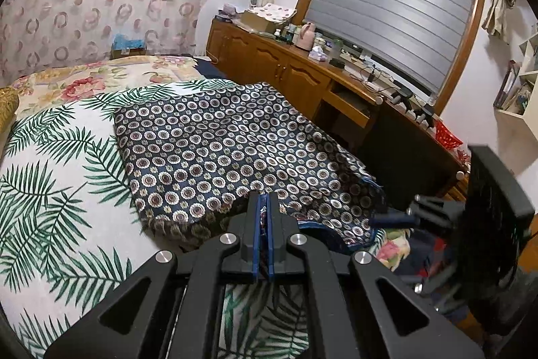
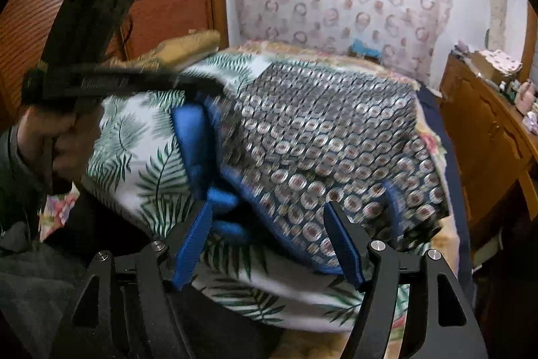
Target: Fold small clothes
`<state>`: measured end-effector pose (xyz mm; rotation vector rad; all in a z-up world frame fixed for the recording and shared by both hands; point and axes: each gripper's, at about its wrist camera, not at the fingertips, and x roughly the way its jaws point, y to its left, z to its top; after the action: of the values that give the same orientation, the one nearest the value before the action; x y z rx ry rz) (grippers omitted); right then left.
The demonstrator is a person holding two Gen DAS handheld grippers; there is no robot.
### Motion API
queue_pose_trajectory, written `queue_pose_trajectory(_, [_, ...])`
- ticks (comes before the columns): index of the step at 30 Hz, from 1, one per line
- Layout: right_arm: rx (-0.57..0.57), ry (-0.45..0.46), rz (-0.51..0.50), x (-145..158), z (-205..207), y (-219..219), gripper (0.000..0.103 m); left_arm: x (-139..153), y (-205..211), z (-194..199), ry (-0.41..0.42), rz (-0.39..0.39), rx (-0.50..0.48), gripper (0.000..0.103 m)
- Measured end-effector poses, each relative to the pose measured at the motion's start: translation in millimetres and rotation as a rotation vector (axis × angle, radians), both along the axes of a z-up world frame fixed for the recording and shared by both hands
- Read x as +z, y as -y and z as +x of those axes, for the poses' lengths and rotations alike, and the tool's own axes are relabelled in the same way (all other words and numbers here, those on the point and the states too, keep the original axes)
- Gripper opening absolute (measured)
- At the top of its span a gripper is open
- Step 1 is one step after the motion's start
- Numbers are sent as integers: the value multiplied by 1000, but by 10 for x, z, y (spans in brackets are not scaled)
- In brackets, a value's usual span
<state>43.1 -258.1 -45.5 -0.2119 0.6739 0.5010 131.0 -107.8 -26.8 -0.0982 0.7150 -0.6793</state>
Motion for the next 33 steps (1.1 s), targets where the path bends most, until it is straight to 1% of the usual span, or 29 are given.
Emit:
queue_pose_trajectory(2, [16,-11,-30,-82,16,-32,71,-3,13,32,3,6,3,4])
queue_pose_trajectory(5, [-3,-22,-97,-216,116,-25,71,9,14,43,9,6,8,4])
queue_pose_trajectory(9, [-23,-43,-151,-335,306,10,71,21,-12,85,10,-2,16,4])
queue_pose_trajectory(10, [-21,-46,-155,-344,343,17,68,23,-21,102,9,-5,18,4])
queue_pose_trajectory(11, [-15,-44,-154,-338,383,16,51,25,-31,115,8,-8,19,4])
queue_pose_trajectory(12, [-8,-48,-156,-323,429,4,40,33,-44,127,8,-12,22,4])
queue_pose_trajectory(13, [-4,-49,-165,-309,473,-8,18,50,-54,136,8,-17,24,4])
queue_pose_trajectory(14, [7,-47,-171,-287,498,-26,5,65,-74,152,10,-21,28,4])
queue_pose_trajectory(16, [28,-21,-178,-194,541,-73,4,104,-93,162,23,-20,34,4])
queue_pose_trajectory(18, [28,12,-170,-71,682,-62,4,162,-123,193,42,-14,48,4])
queue_pose_trajectory(21, [23,82,-163,198,861,-62,4,232,-156,305,54,-13,67,4])
queue_pose_trajectory(23, [23,124,-179,363,1042,-104,4,259,-198,437,62,-3,91,4])
queue_pose_trajectory(26, [33,173,-211,517,1361,-221,4,250,-295,708,51,2,136,4])
queue_pose_trajectory(29, [43,191,-232,556,1749,-378,4,217,-378,956,42,12,182,4])
queue_pose_trajectory(33, [73,189,-251,443,2234,-605,4,179,-476,1196,37,13,212,4])
